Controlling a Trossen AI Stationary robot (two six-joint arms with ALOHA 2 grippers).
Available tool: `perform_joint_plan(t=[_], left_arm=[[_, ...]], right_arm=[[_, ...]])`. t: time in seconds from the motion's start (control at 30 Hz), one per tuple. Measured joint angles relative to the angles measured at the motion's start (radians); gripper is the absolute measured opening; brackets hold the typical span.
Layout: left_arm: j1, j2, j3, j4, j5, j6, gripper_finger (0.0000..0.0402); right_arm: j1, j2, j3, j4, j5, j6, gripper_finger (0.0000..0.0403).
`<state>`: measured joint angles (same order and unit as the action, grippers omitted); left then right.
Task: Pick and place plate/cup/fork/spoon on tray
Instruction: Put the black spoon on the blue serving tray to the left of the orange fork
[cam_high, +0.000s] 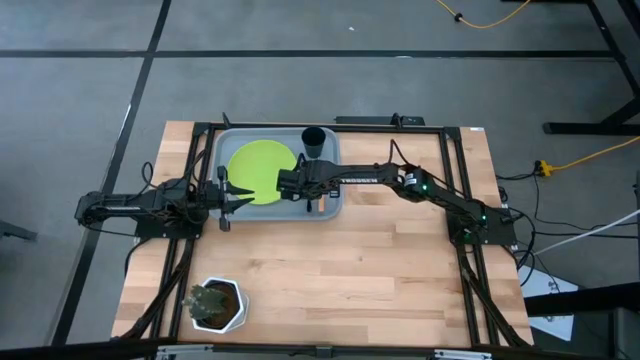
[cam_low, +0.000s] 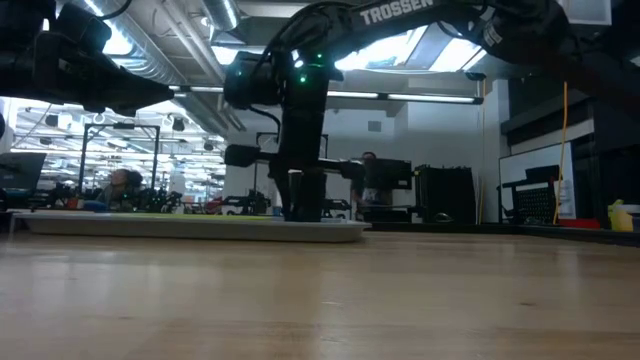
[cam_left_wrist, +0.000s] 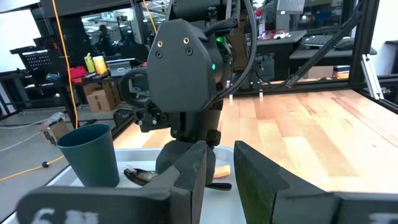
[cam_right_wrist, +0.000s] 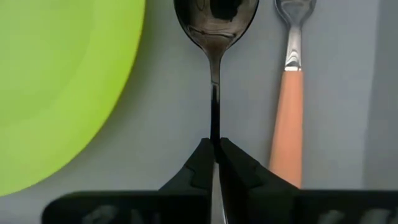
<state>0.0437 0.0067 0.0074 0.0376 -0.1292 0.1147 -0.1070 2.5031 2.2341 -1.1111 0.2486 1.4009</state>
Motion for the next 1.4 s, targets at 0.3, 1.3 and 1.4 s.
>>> perform_joint_plan(t=[0.3,1.3,1.4], left_arm=[[0.0,0.0,0.0,0.0,0.0,0.0,0.0076],[0.0,0.0,0.0,0.0,0.0,0.0,0.0076],[0.0,0.0,0.0,0.0,0.0,0.0,0.0076]], right_arm=[[-0.01,0.0,0.0,0.0,0.005,-0.044,0.0056],[-0.019,0.021,0.002,0.129,-0.007,-0.158,0.0037],[-0.029,0.022,0.002,0.14,-0.007,-0.173,0.0028]])
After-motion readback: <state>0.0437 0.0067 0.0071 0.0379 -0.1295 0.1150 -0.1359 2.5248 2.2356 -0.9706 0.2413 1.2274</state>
